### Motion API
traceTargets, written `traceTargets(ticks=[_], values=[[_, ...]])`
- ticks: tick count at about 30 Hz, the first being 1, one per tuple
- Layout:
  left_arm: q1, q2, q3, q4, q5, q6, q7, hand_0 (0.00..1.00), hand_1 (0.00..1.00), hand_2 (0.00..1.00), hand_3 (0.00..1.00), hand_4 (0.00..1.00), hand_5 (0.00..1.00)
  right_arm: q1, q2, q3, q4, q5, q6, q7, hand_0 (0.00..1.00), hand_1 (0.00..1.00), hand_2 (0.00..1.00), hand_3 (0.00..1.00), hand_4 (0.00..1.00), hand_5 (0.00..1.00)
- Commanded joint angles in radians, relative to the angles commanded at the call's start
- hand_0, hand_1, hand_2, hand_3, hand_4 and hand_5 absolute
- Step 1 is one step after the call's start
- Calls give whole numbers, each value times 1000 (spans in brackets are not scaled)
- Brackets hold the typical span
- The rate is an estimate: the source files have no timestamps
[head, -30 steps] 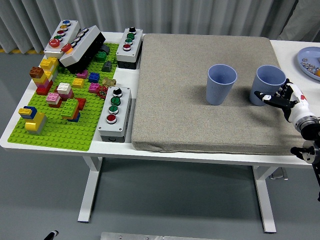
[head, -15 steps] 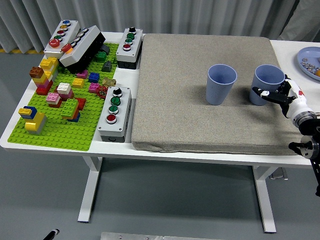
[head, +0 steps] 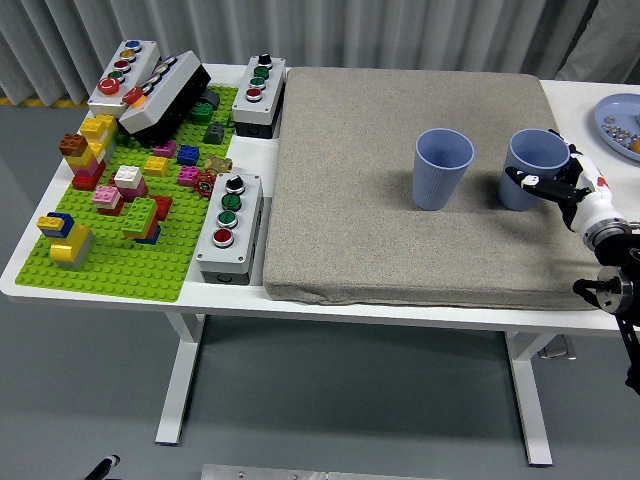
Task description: Pick cup pour cup place
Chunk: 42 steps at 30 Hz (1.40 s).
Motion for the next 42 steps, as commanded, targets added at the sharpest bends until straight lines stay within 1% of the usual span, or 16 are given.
traceTargets(ticks=[2, 3, 7, 8, 13, 14, 20, 24, 28, 34, 36, 39, 42], values=[[-1, 1, 1, 0, 1, -1, 1, 837, 815, 880, 804, 632, 998, -1, 1, 0, 1, 13, -14, 13, 986, 947, 998, 998, 860, 124], [-1, 1, 1, 0, 1, -1, 1, 837, 816, 880, 804, 634, 998, -1, 2, 0, 1, 15, -15, 14, 851, 706, 656, 776, 818, 70], [-1, 1, 0, 0, 2, -1, 1, 837, 816, 880, 804, 634, 998, -6, 4, 3, -1, 30, -30, 18, 851, 706, 656, 776, 818, 70], [-1, 1, 0, 0, 2, -1, 0, 837, 816, 880, 804, 634, 998, -8, 4, 3, -1, 31, -34, 17, 777, 617, 556, 687, 731, 2], [0, 2, 0, 0, 3, -1, 1, 837, 816, 880, 804, 634, 998, -11, 6, 4, -2, 39, -26, 12, 777, 617, 556, 687, 731, 2], [0, 2, 0, 0, 3, -1, 1, 837, 816, 880, 804, 633, 998, -11, 6, 4, -1, 40, -25, 12, 722, 572, 516, 653, 723, 2], [1, 2, -2, 0, 3, -1, 1, 837, 816, 880, 804, 634, 998, -15, 7, 6, 6, 39, -29, 12, 722, 579, 516, 653, 721, 2], [1, 2, -3, 0, 3, -1, 1, 837, 816, 880, 804, 634, 998, -13, 3, 6, 29, 22, -34, 2, 722, 579, 516, 653, 721, 2], [3, 3, -6, 0, 3, 0, 1, 837, 816, 880, 803, 634, 998, -6, -11, -8, 78, -22, -57, -11, 725, 585, 516, 655, 721, 2], [9, 7, -7, 0, 1, -1, 3, 838, 816, 879, 803, 635, 998, 17, -44, -48, 177, -173, -113, -50, 725, 585, 516, 654, 721, 2], [10, 7, -7, 0, 0, 0, 3, 838, 816, 879, 803, 635, 998, 24, -49, -60, 197, -220, -128, -64, 725, 585, 516, 654, 721, 2], [11, 8, -6, 0, -1, 0, 4, 838, 816, 879, 802, 635, 998, 35, -54, -89, 240, -331, -160, -107, 726, 589, 516, 656, 719, 2], [12, 9, -4, 0, -2, 0, 4, 838, 816, 879, 802, 635, 998, 36, -52, -103, 268, -436, -175, -133, 726, 589, 516, 656, 719, 2]])
